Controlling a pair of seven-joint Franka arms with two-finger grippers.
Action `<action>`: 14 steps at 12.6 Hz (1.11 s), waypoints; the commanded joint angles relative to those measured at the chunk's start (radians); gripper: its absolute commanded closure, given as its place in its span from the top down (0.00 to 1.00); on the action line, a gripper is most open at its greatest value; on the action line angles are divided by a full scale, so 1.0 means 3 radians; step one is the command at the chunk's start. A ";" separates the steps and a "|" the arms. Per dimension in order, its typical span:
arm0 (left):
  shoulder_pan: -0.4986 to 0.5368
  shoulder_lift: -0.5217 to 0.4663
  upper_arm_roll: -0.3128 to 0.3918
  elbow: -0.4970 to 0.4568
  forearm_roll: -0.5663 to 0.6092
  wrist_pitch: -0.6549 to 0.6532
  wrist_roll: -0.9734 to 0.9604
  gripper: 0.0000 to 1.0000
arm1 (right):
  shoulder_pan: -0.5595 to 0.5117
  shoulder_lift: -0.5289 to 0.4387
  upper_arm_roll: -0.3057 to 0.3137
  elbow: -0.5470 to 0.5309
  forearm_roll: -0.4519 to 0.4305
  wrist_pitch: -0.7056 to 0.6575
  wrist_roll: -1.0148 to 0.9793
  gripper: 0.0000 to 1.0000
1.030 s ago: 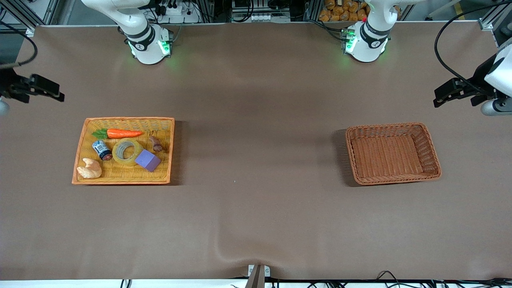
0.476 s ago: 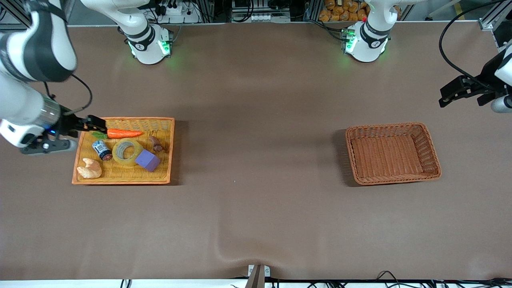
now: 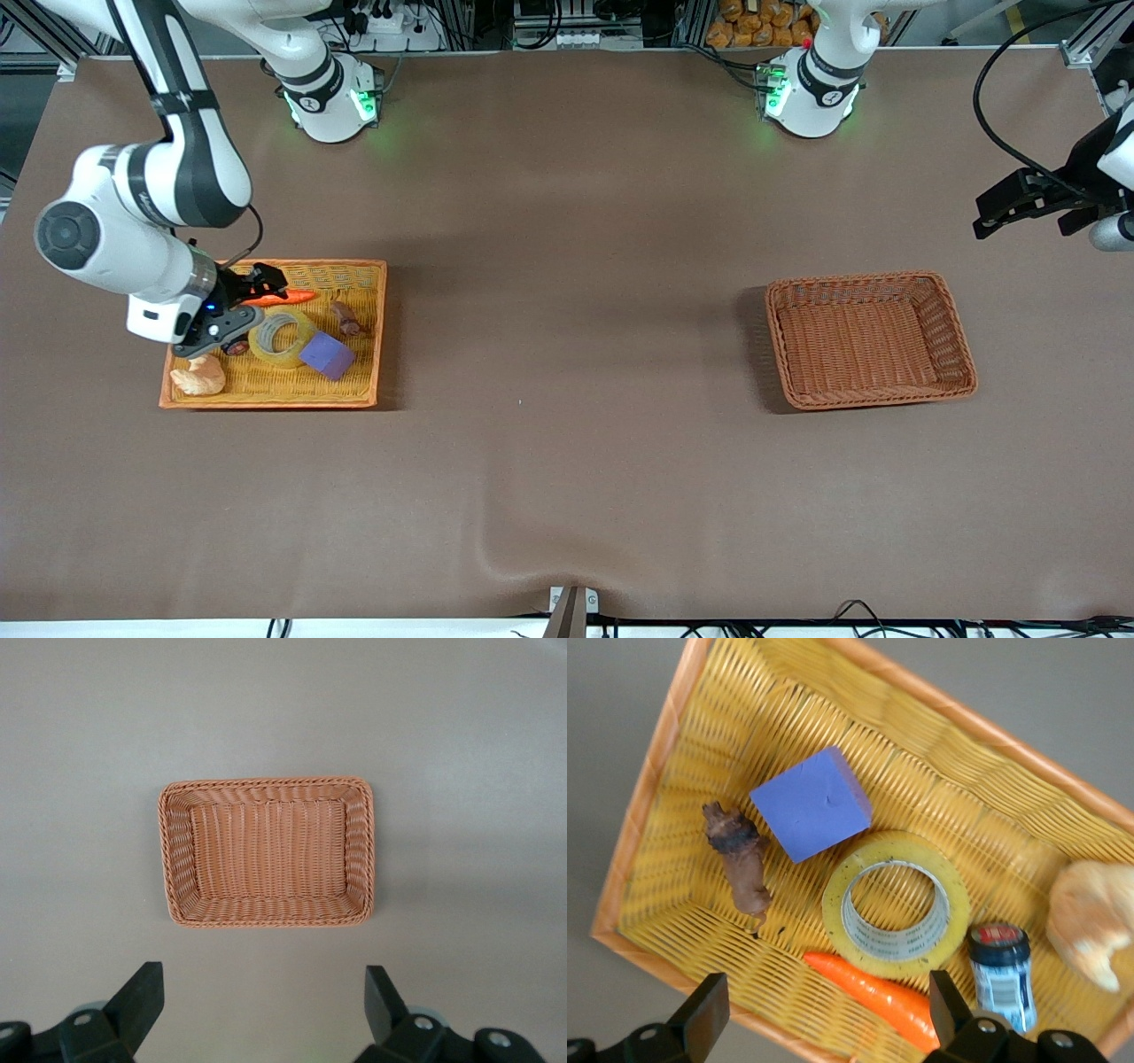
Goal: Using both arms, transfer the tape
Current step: 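Reach the right gripper down to the yellow tape roll in the tray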
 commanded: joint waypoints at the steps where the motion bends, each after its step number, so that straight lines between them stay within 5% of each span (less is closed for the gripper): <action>1: 0.0022 0.0005 -0.0005 0.0045 -0.0038 -0.0082 0.0097 1.00 | 0.0052 0.0202 -0.0002 -0.0297 0.0030 0.0609 -0.0284 1.00; 7: 0.0017 -0.0010 -0.0036 0.0030 -0.0038 -0.0108 0.0118 1.00 | 0.0027 0.0565 -0.0002 -0.0410 0.0142 0.0790 -0.0443 0.98; 8: 0.0017 -0.0005 -0.0031 0.0025 -0.0038 -0.0108 0.0118 1.00 | 0.0032 0.0617 -0.0002 -0.0405 0.0142 0.0795 -0.0443 0.66; 10: 0.0022 0.0000 -0.0031 0.0040 -0.0043 -0.0108 0.0113 1.00 | 0.0052 0.0668 -0.0007 -0.0395 0.0142 0.0826 -0.0443 0.55; 13: 0.0022 -0.0035 -0.0020 0.0051 -0.0063 -0.0113 0.0103 1.00 | 0.0052 0.0669 -0.0007 -0.0354 0.0142 0.0852 -0.0443 0.01; 14: 0.0017 -0.0046 -0.0020 0.0056 -0.0058 -0.0144 0.0098 1.00 | 0.0047 0.0608 -0.0007 -0.0293 0.0142 0.0715 -0.0443 0.00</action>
